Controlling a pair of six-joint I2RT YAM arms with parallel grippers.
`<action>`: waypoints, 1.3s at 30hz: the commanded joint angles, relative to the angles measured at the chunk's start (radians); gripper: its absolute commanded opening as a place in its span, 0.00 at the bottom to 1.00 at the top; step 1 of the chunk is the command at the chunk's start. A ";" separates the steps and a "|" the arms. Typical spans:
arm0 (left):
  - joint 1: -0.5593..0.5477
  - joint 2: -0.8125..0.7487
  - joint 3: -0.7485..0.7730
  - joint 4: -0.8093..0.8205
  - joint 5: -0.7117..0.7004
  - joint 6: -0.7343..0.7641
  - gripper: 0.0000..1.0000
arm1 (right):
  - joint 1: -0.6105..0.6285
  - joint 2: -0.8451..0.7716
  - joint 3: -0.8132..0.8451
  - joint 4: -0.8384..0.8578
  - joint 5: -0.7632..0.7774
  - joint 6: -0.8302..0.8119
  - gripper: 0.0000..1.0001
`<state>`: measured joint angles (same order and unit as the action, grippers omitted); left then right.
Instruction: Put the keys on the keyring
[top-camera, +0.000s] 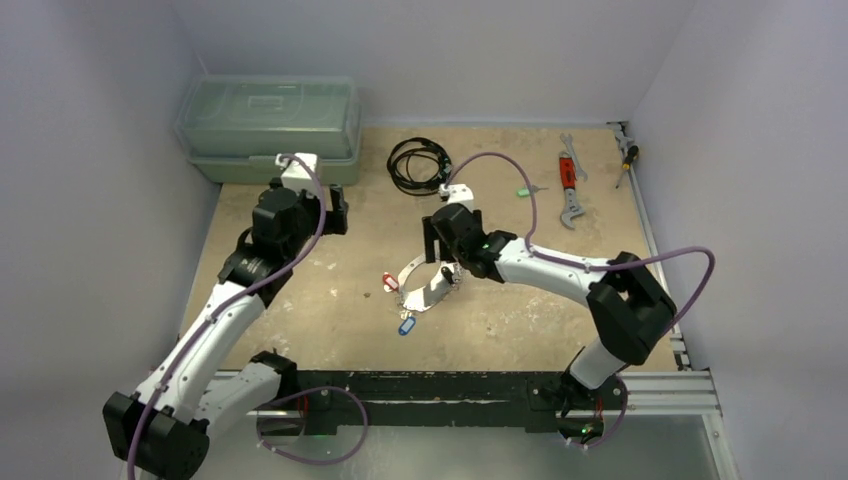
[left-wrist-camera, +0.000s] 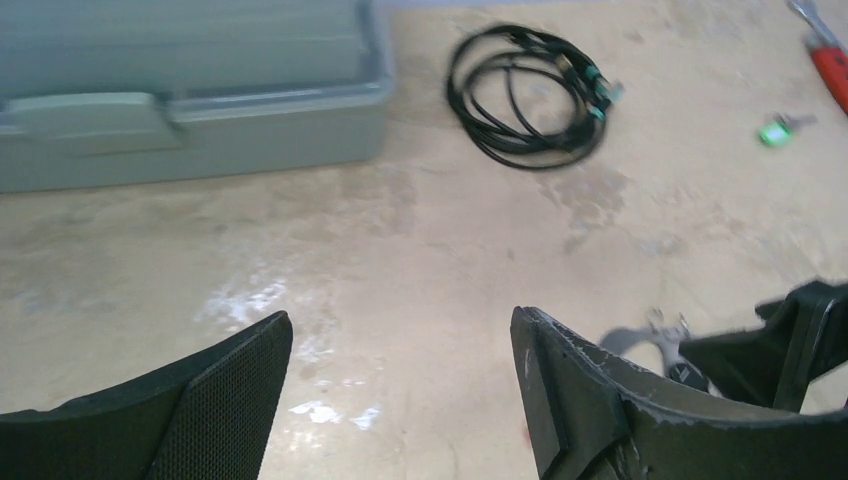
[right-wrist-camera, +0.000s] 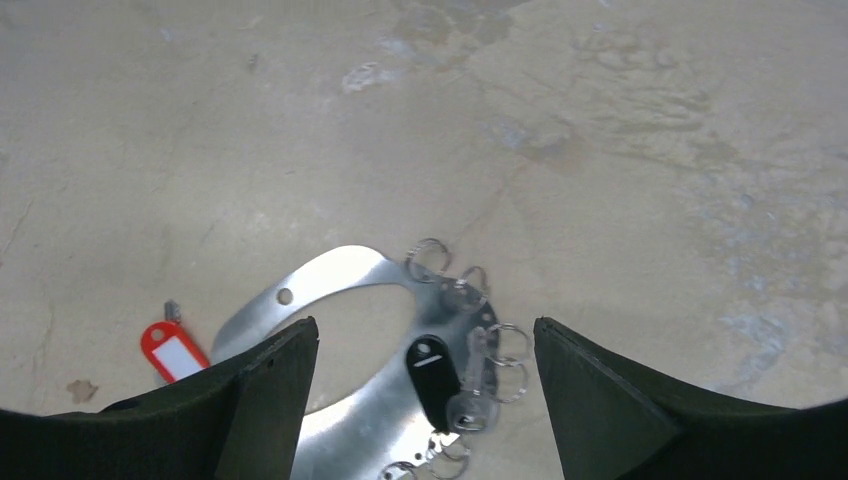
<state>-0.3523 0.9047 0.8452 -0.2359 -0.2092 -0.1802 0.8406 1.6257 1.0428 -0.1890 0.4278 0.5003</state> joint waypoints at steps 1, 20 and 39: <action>-0.014 0.095 0.058 0.001 0.204 0.008 0.79 | -0.084 -0.147 -0.089 0.070 -0.051 0.039 0.83; -0.258 0.584 0.092 0.299 0.448 -0.234 0.58 | -0.169 -0.481 -0.250 0.148 -0.060 -0.009 0.90; -0.298 1.007 0.309 0.367 0.488 -0.215 0.35 | -0.191 -0.534 -0.311 0.210 -0.111 -0.034 0.91</action>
<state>-0.6441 1.8759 1.0798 0.0891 0.2737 -0.4011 0.6548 1.1168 0.7372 -0.0254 0.3374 0.4820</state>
